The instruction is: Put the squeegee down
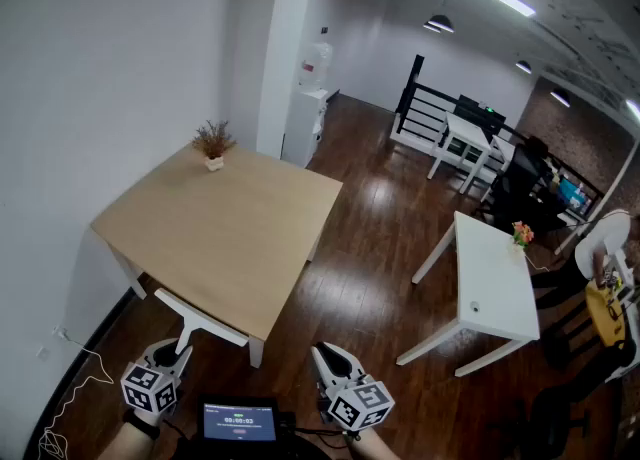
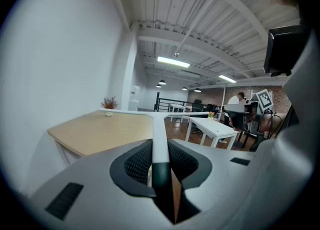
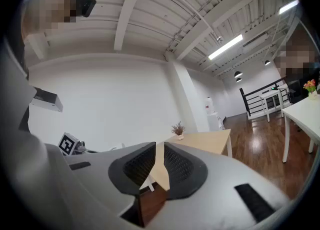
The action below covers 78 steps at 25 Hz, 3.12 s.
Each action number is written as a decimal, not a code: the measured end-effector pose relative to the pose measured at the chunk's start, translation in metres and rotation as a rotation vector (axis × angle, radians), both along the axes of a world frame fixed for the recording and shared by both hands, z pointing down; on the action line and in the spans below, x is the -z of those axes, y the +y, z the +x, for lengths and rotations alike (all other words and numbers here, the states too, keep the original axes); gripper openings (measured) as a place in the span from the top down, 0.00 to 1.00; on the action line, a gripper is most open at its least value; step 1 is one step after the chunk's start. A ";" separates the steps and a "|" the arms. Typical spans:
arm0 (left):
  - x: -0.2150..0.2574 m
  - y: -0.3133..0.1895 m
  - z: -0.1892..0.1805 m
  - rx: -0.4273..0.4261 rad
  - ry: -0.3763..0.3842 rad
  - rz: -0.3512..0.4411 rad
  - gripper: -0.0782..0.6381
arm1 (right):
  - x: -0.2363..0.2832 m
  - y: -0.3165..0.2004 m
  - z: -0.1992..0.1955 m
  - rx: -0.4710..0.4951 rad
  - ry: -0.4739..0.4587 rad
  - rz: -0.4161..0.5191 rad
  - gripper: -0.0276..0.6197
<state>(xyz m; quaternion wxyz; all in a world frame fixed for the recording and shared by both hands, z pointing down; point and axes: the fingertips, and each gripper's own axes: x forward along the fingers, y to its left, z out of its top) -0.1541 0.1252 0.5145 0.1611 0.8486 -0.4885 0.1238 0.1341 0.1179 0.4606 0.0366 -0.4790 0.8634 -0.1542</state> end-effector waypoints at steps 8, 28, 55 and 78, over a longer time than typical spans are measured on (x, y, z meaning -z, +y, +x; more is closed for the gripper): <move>0.000 -0.003 0.017 0.010 0.009 0.005 0.76 | -0.003 -0.001 0.012 0.022 0.013 0.003 0.84; -0.008 -0.063 0.018 0.030 0.000 0.031 0.76 | -0.011 -0.051 0.024 0.021 0.042 0.001 0.84; -0.069 -0.423 0.015 -0.085 -0.065 0.000 0.76 | -0.047 -0.269 -0.013 -0.040 0.092 -0.127 0.84; -0.272 -0.547 0.032 -0.120 -0.144 -0.319 0.76 | -0.139 -0.395 -0.031 -0.059 0.096 -0.288 0.84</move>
